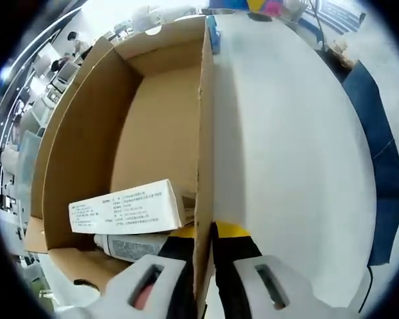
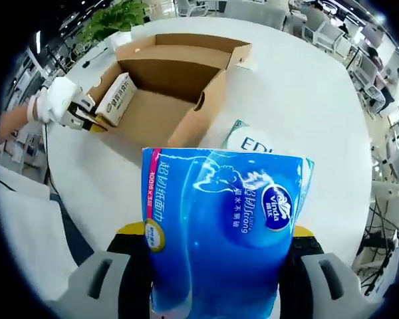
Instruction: Operate the shoe box by opening the lid, removing the specified soft item, and placing it in the target area until the item is outside and the box remains undamaged.
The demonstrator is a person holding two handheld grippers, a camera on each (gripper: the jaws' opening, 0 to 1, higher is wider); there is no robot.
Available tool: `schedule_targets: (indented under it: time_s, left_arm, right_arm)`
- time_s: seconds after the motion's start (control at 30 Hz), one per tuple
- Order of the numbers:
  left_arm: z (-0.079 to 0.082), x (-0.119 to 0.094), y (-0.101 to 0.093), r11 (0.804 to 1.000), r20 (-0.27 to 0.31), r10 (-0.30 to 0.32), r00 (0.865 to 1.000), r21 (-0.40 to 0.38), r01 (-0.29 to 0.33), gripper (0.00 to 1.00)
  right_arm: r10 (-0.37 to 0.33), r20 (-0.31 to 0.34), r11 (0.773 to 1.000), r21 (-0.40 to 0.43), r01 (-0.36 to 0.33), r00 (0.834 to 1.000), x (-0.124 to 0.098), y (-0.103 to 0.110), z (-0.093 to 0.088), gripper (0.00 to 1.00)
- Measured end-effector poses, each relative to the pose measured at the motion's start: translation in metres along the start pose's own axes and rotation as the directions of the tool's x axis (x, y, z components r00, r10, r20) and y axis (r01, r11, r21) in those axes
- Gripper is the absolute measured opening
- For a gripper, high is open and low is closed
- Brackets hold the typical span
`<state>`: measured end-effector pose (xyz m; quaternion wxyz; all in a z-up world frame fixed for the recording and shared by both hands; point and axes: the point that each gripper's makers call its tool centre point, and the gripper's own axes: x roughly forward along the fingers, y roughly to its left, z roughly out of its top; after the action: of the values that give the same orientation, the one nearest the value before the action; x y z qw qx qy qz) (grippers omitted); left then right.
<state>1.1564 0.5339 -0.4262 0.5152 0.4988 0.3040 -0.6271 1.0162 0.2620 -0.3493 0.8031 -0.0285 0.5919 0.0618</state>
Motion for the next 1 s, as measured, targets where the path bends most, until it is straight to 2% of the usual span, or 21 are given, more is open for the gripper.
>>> schedule_targets:
  time_s: [0.27, 0.3, 0.33, 0.4, 0.67, 0.73, 0.8, 1.0]
  left_arm:
    - [0.0, 0.0, 0.0, 1.0, -0.002, -0.002, 1.0, -0.014, 0.002, 0.03]
    - [-0.004, 0.006, 0.003, 1.0, -0.002, -0.004, 1.0, -0.017, 0.004, 0.03]
    - [-0.006, 0.009, 0.004, 1.0, -0.003, -0.004, 1.0, -0.017, 0.004, 0.03]
    - [0.001, -0.003, -0.001, 1.0, -0.001, 0.0, 1.0, -0.013, 0.0, 0.03]
    - [-0.002, 0.004, 0.001, 1.0, -0.002, 0.008, 1.0, -0.02, -0.008, 0.03]
    - [0.0, -0.002, 0.0, 1.0, -0.002, 0.009, 1.0, -0.018, -0.009, 0.03]
    - [-0.003, 0.005, 0.002, 1.0, -0.001, 0.008, 1.0, -0.016, -0.008, 0.03]
    - [0.001, -0.002, 0.0, 1.0, -0.002, 0.008, 1.0, -0.017, -0.008, 0.03]
  right_arm:
    - [0.0, -0.025, 1.0, 0.0, 0.0, 1.0, 0.009, 0.007, -0.023, 0.77]
    - [0.001, -0.032, 1.0, -0.001, -0.001, 0.999, 0.011, 0.007, -0.027, 0.77]
    - [0.003, -0.042, 1.0, -0.001, -0.003, 0.999, 0.01, 0.008, -0.03, 0.77]
    - [0.005, -0.066, 1.0, -0.002, -0.005, 0.998, 0.018, 0.007, -0.039, 0.77]
    - [0.014, -0.145, 1.0, -0.009, -0.016, 0.989, 0.042, 0.01, -0.069, 0.77]
    - [0.019, -0.162, 1.0, -0.009, -0.02, 0.987, 0.046, 0.01, -0.074, 0.77]
    - [0.015, -0.17, 1.0, -0.018, -0.018, 0.985, 0.048, 0.011, -0.076, 0.77]
    - [0.013, -0.2, 0.999, -0.028, -0.019, 0.98, 0.066, 0.01, -0.087, 0.78]
